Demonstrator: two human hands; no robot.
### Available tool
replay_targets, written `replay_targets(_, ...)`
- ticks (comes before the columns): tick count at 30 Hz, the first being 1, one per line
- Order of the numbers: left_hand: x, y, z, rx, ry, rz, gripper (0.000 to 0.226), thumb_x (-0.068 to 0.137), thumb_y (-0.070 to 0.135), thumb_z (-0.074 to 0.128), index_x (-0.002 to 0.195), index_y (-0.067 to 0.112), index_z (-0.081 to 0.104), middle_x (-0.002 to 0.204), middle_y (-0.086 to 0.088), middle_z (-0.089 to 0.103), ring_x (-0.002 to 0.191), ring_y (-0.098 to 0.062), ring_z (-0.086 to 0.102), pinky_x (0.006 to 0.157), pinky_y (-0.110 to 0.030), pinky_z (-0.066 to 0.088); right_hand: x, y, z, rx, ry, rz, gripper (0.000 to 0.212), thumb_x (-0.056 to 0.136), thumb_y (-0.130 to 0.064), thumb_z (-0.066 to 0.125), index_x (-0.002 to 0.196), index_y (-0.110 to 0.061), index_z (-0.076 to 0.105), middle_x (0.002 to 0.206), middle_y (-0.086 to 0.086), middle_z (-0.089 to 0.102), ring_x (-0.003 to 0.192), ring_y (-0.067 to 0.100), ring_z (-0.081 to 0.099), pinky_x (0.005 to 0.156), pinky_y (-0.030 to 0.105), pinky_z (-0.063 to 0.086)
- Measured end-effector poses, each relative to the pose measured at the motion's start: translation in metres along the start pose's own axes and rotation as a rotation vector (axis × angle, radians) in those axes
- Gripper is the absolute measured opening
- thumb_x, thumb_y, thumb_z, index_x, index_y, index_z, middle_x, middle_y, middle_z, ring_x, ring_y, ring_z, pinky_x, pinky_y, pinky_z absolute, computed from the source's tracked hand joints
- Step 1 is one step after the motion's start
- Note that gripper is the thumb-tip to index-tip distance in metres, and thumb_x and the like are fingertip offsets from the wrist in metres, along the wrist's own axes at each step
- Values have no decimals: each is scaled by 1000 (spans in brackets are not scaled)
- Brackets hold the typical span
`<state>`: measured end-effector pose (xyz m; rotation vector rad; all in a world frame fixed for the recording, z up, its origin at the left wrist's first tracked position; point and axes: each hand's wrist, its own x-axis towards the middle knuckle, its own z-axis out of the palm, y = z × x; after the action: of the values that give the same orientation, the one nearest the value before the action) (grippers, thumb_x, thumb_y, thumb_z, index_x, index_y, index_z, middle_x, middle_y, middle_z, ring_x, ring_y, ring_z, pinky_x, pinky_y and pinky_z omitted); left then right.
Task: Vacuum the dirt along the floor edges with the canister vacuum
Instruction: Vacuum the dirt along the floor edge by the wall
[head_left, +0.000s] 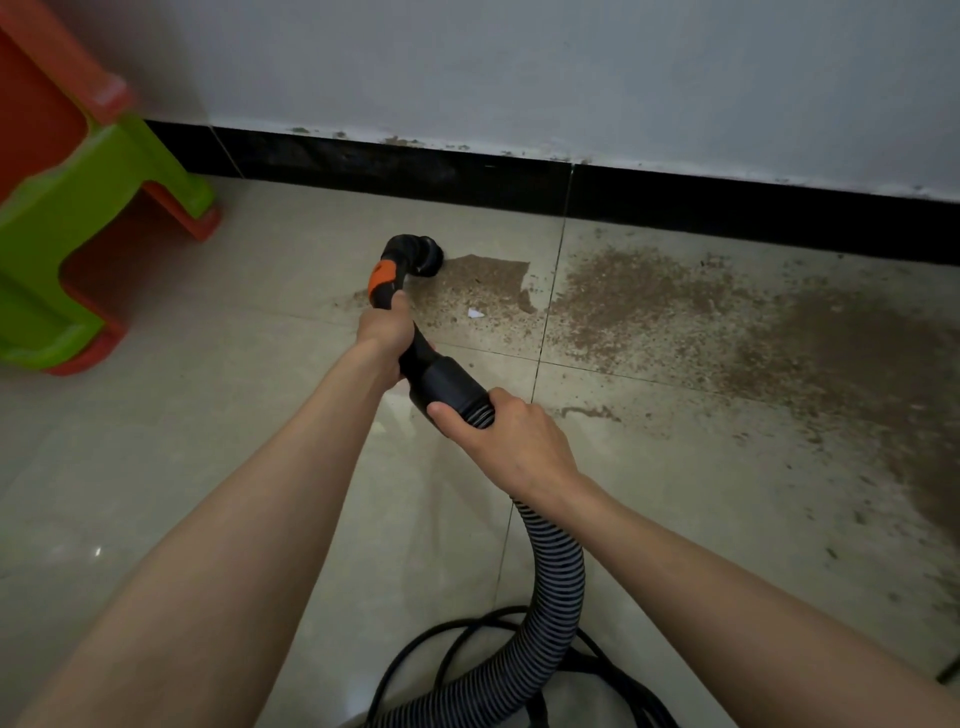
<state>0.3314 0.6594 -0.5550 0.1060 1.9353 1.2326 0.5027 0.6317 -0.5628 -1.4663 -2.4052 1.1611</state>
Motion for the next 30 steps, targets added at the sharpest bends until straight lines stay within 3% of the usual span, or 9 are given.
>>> replay_targets(5, -4, 1, 11, 17, -42, 2, 34, 102, 37, 40, 120, 8, 39, 82, -7, 52, 63, -19, 56, 56, -31, 49, -4, 5, -2, 17, 52, 35, 55, 82, -78, 45, 86, -23, 47, 70, -7, 52, 60, 8, 47, 48, 26, 32)
replay_targets(10, -5, 3, 24, 70, -70, 17, 33, 102, 38, 40, 113, 7, 41, 84, -8, 52, 73, -24, 57, 83, -41, 54, -9, 10, -7, 43, 54, 68, 57, 83, -77, 44, 92, -21, 50, 72, -5, 55, 65, 14, 53, 51, 29, 36)
replay_targets(13, -7, 4, 32, 128, -109, 25, 35, 101, 40, 40, 110, 6, 43, 82, -8, 54, 70, -23, 57, 74, -39, 53, -13, 12, -8, 63, 54, 91, 60, 83, -77, 44, 96, -19, 53, 77, -1, 59, 74, 21, 61, 61, 34, 47)
replay_targets(16, -10, 6, 41, 178, -136, 39, 38, 101, 41, 40, 115, 5, 45, 83, -8, 54, 79, -26, 58, 82, -42, 53, -16, 15, -11, 89, 58, 118, 62, 83, -76, 45, 99, -17, 54, 80, 1, 61, 78, 24, 62, 66, 36, 51)
replay_targets(19, -14, 9, 50, 196, -159, 50, 35, 101, 39, 41, 113, 6, 45, 81, -8, 56, 67, -22, 58, 77, -39, 54, -18, 19, -14, 141, 53, 134, 61, 84, -75, 46, 102, -17, 56, 83, 2, 62, 79, 24, 63, 68, 36, 52)
replay_targets(22, -17, 11, 57, 235, -179, 60, 35, 102, 38, 40, 113, 5, 44, 82, -9, 55, 65, -21, 57, 73, -39, 55, -20, 21, -16, 184, 52, 140, 59, 85, -74, 47, 100, -18, 56, 80, 1, 62, 74, 21, 63, 61, 33, 49)
replay_targets(24, -19, 12, 61, 258, -184, 78, 34, 102, 36, 41, 113, 4, 44, 82, -9, 55, 68, -23, 58, 81, -42, 56, -22, 21, -17, 206, 62, 143, 56, 85, -73, 47, 97, -19, 55, 77, -2, 60, 69, 17, 61, 54, 30, 43)
replay_targets(28, -21, 15, 66, 339, -193, 113, 33, 101, 38, 40, 109, 5, 43, 98, -14, 55, 91, -30, 58, 94, -49, 50, -25, 21, -18, 246, 70, 148, 54, 85, -72, 48, 94, -20, 55, 76, -2, 60, 66, 15, 60, 51, 28, 39)
replay_targets(30, -23, 16, 66, 350, -201, 120, 32, 101, 37, 40, 108, 6, 42, 93, -13, 55, 86, -29, 58, 93, -48, 51, -27, 19, -19, 263, 71, 145, 53, 86, -72, 48, 94, -20, 55, 76, -3, 60, 66, 14, 59, 51, 28, 39)
